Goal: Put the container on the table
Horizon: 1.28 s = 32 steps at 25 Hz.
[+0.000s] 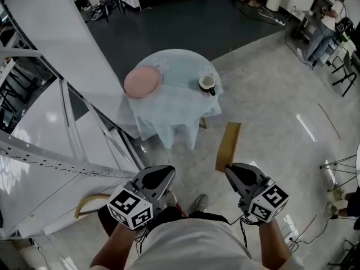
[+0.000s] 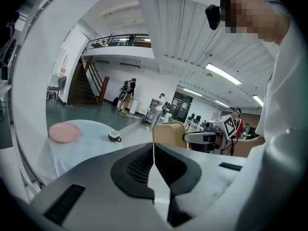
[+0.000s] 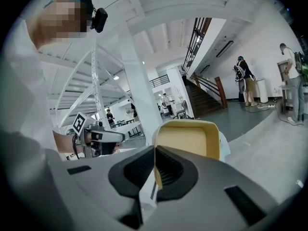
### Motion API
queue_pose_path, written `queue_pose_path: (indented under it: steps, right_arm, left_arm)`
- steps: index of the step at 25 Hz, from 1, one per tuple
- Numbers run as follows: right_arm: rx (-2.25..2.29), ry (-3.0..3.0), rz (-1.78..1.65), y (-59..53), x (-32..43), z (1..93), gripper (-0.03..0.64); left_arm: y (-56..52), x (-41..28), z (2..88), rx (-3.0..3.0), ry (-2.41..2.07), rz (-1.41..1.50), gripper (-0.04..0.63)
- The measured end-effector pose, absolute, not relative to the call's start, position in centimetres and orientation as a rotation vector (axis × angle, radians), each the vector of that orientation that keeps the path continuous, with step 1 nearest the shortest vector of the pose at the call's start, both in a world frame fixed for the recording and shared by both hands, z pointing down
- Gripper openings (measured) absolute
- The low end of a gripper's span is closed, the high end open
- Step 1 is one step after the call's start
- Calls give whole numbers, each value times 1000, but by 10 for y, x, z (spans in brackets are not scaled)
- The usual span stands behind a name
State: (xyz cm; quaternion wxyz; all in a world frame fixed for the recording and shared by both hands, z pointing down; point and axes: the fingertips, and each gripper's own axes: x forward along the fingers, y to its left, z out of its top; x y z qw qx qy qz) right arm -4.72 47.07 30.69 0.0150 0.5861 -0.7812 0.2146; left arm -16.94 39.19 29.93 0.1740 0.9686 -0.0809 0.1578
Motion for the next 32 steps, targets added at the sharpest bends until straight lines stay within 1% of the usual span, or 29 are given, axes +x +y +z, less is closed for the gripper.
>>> queue_pose_path:
  steps: [16,26,32]
  right_arm:
    - [1774,-2490,672,491,-2,313,29]
    - [1765,-2497,657,464,12,312,29]
    - [1784,-2465,671,421,26,317,29]
  left_arm:
    - [416,-123,299,2767,-304,452,28]
    - [390,-107,299,2775,-311,428,28]
    - [341,-92,312,2754,-293,424,28]
